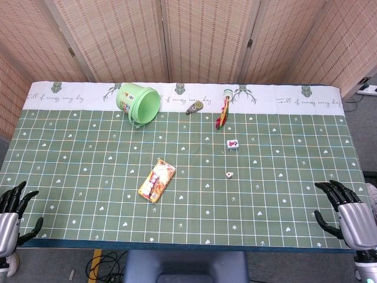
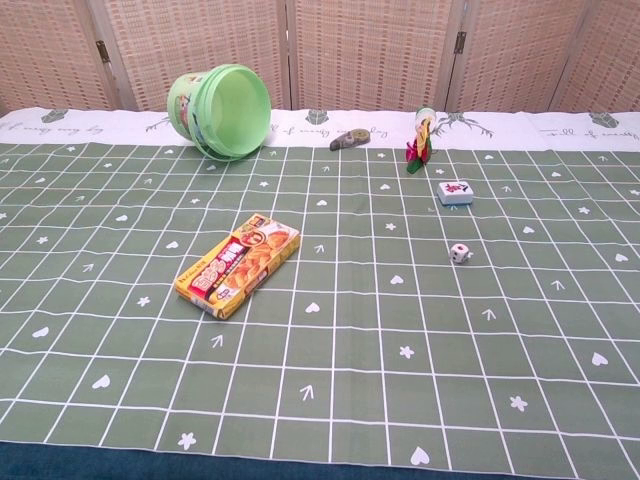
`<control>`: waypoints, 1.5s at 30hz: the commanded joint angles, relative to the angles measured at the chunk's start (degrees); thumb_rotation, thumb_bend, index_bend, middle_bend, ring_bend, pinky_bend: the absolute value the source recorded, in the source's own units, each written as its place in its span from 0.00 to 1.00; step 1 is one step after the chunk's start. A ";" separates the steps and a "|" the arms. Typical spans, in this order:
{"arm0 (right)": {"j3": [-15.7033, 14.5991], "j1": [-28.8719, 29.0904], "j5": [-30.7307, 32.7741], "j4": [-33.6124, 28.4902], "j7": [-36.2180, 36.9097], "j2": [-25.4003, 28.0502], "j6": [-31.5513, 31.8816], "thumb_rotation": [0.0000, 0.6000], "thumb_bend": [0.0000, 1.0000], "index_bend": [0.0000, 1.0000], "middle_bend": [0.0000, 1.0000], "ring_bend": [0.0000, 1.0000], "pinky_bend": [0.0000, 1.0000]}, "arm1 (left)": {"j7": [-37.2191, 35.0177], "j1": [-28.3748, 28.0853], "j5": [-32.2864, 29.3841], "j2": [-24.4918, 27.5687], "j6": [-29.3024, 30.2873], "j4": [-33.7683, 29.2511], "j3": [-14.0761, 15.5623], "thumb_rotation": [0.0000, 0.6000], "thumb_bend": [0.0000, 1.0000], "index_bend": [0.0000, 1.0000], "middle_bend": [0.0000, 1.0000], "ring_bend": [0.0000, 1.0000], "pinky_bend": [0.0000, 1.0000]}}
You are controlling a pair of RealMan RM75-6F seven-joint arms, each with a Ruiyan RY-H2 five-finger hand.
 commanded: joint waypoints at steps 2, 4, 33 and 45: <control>-0.76 0.54 0.75 -0.61 -0.21 0.78 -2.46 1.00 0.32 0.22 0.25 0.17 0.26 | 0.17 -0.11 -0.14 0.01 -0.32 -0.11 0.05 1.00 0.39 0.21 0.02 0.03 0.09; -0.72 0.89 0.94 -0.95 -0.15 1.01 -3.14 1.00 0.31 0.22 0.25 0.18 0.26 | 0.38 -0.16 -0.22 0.02 -0.54 -0.20 0.11 1.00 0.39 0.21 0.02 0.03 0.09; 9.19 18.83 15.78 -3.20 -22.87 -9.98 -26.00 1.00 0.27 0.27 0.86 0.92 1.00 | -0.07 0.07 -0.57 0.34 -0.33 -0.25 0.13 1.00 0.39 0.21 0.02 0.03 0.09; 12.78 30.68 28.11 7.74 -29.82 -20.73 -37.21 1.00 0.29 0.38 0.92 0.98 1.00 | -0.59 0.48 -1.05 0.42 -0.22 0.34 0.19 1.00 0.39 0.21 0.02 0.03 0.09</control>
